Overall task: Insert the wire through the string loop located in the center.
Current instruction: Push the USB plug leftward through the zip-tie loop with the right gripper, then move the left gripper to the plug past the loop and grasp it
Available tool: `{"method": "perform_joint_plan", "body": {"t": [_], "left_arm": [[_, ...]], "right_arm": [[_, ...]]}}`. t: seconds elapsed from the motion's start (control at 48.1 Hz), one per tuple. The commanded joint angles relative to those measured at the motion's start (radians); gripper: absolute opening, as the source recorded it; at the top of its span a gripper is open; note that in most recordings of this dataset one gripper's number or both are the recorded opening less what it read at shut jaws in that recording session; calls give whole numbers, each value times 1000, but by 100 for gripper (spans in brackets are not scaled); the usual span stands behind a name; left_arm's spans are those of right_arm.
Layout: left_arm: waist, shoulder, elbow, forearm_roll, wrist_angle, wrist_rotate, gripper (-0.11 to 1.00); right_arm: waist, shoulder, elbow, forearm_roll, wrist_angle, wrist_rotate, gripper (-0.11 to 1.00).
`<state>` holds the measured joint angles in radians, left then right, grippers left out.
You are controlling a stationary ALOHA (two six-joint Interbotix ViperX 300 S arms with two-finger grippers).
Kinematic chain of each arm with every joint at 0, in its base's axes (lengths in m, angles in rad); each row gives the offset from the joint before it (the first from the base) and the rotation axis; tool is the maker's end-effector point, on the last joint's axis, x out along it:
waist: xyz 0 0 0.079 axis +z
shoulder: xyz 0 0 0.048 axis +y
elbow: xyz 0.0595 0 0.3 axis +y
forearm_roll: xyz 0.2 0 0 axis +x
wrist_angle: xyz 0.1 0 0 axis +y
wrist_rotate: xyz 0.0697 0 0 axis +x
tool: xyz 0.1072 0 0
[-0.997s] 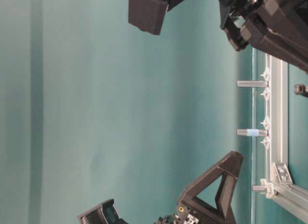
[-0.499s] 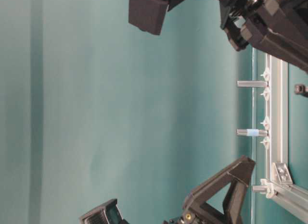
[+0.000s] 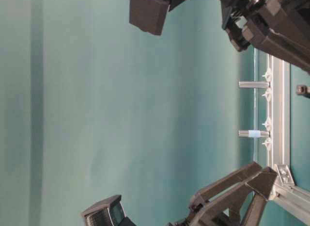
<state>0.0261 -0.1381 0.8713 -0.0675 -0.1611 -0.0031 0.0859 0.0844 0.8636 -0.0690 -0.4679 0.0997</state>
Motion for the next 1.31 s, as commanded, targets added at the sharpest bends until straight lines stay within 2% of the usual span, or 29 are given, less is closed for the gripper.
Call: {"method": "perform_joint_plan", "body": {"t": [0.0, 0.332, 0.852, 1.288], "left_arm": [[-14, -17, -21, 3, -2, 2, 85], [-81, 44, -54, 3, -5, 0, 85], [-118, 224, -175, 3, -35, 2, 85], [-140, 276, -184, 3, -35, 3, 85]], "right_arm": [[-3, -12, -14, -2, -9, -2, 8], [-3, -12, -14, -2, -8, -2, 8], [-5, -11, -15, 0, -9, -2, 8], [-6, -12, -15, -2, -8, -2, 8]]}}
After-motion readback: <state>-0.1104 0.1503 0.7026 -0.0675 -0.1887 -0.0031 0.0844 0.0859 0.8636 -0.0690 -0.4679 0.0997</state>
